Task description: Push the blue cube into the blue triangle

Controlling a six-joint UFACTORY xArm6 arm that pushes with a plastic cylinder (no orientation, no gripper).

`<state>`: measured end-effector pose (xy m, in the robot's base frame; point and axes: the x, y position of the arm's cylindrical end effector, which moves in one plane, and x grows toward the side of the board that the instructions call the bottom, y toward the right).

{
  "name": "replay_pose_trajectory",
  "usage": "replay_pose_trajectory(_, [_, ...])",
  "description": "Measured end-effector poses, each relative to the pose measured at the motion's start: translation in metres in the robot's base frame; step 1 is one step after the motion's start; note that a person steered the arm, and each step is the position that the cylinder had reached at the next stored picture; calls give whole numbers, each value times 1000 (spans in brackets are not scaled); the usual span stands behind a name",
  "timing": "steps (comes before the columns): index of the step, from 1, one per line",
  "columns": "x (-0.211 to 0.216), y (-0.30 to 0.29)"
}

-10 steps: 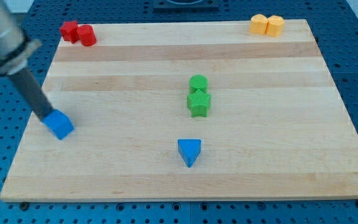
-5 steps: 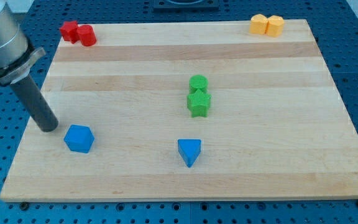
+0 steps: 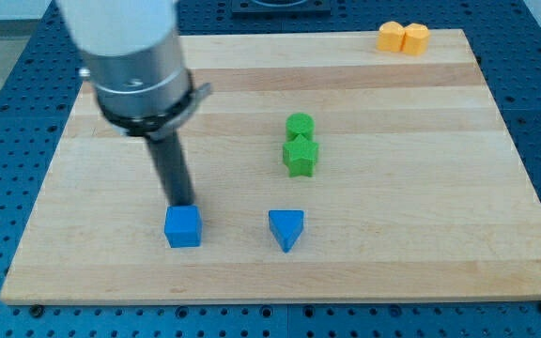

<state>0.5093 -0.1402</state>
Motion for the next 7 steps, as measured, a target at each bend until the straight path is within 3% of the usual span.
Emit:
replay_pose_trajectory(2, [30, -44])
replay_pose_trajectory(5, [19, 75])
replay_pose_trajectory(7, [31, 41])
